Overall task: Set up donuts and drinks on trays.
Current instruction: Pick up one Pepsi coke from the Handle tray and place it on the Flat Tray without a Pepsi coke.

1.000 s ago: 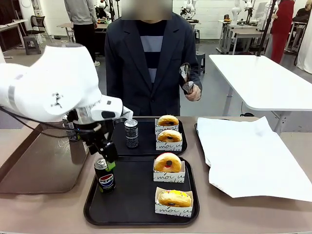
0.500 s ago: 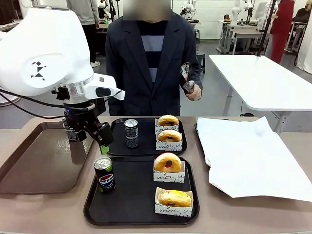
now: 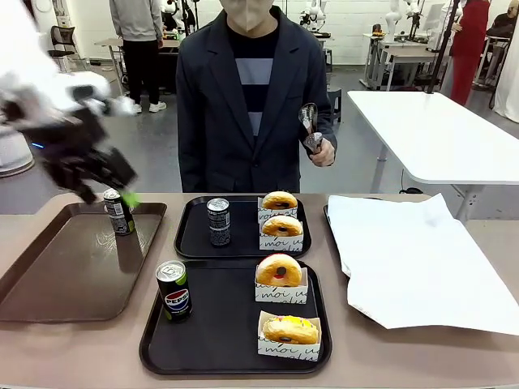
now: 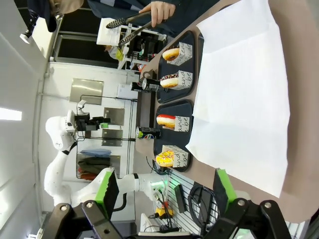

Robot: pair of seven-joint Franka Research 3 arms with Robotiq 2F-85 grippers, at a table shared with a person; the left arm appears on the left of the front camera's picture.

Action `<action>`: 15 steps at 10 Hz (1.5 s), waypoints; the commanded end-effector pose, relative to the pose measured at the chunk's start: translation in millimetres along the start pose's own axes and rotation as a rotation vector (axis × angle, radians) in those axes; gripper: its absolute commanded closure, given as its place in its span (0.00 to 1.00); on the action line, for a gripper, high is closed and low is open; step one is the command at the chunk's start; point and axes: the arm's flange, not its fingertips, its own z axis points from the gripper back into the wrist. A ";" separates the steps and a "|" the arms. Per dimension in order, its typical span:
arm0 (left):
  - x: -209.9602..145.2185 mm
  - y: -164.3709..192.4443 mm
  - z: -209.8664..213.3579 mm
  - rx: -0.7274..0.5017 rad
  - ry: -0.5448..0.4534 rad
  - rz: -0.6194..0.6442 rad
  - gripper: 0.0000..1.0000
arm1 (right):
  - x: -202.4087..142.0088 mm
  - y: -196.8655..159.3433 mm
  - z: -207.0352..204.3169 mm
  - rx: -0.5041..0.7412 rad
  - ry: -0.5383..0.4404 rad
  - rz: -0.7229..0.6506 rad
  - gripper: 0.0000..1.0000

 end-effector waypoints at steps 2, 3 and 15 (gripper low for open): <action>-31.2 119.6 42.5 -0.110 -0.087 0.391 0.00 | 1.1 0.0 0.2 0.020 -0.008 0.017 0.00; -41.4 157.8 52.0 -0.239 -0.045 0.483 0.00 | 1.1 0.0 0.2 0.020 -0.008 0.017 0.00; -125.9 290.3 25.3 -0.928 -0.272 0.278 0.00 | 1.1 0.0 0.2 0.020 -0.008 0.017 0.00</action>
